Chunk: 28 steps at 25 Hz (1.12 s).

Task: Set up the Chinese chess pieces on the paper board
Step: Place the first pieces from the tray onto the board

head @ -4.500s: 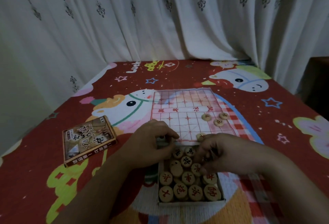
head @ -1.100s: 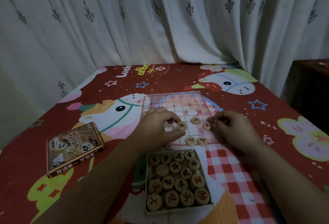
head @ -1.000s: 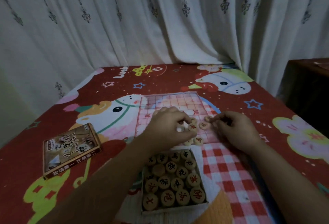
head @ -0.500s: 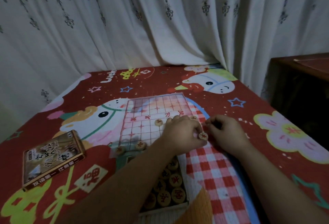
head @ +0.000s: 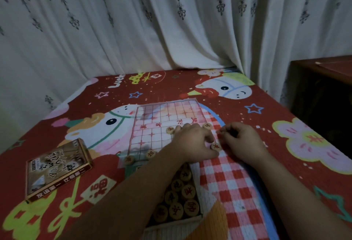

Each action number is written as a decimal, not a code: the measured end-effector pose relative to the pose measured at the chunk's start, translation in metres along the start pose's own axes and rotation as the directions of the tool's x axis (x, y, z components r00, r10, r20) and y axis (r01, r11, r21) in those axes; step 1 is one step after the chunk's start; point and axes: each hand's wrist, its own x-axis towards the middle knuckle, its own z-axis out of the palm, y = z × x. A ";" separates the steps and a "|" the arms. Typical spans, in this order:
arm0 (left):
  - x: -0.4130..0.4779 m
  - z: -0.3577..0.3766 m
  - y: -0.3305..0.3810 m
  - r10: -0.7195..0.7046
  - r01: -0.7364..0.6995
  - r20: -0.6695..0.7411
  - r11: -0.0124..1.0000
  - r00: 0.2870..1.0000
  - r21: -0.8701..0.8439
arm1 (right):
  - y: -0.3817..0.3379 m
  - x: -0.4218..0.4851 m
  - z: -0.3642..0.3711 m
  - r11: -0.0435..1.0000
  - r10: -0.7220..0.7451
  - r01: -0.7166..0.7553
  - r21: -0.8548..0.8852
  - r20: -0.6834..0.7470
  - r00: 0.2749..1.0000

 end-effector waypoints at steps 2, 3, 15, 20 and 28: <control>-0.002 -0.004 -0.001 0.000 0.000 0.013 1.000 1.000 -0.011 | 0.000 0.000 0.000 1.000 0.005 -0.005 0.007 0.005 1.000; -0.004 -0.007 -0.002 -0.006 0.006 -0.005 0.999 1.000 -0.043 | 0.000 0.000 -0.001 1.000 0.016 -0.017 0.018 0.012 1.000; -0.083 -0.056 -0.094 -0.178 0.122 -0.140 0.932 0.974 -0.340 | -0.036 -0.020 0.001 0.996 -0.022 0.014 0.089 0.089 0.996; -0.112 -0.056 -0.100 0.064 -0.067 -0.019 0.969 0.998 -0.237 | -0.072 -0.042 0.012 0.983 -0.178 0.139 0.123 0.421 0.889; -0.131 -0.065 -0.088 0.120 -0.094 0.173 0.984 0.978 -0.152 | -0.093 -0.050 -0.008 0.978 -0.120 0.211 0.008 0.844 0.523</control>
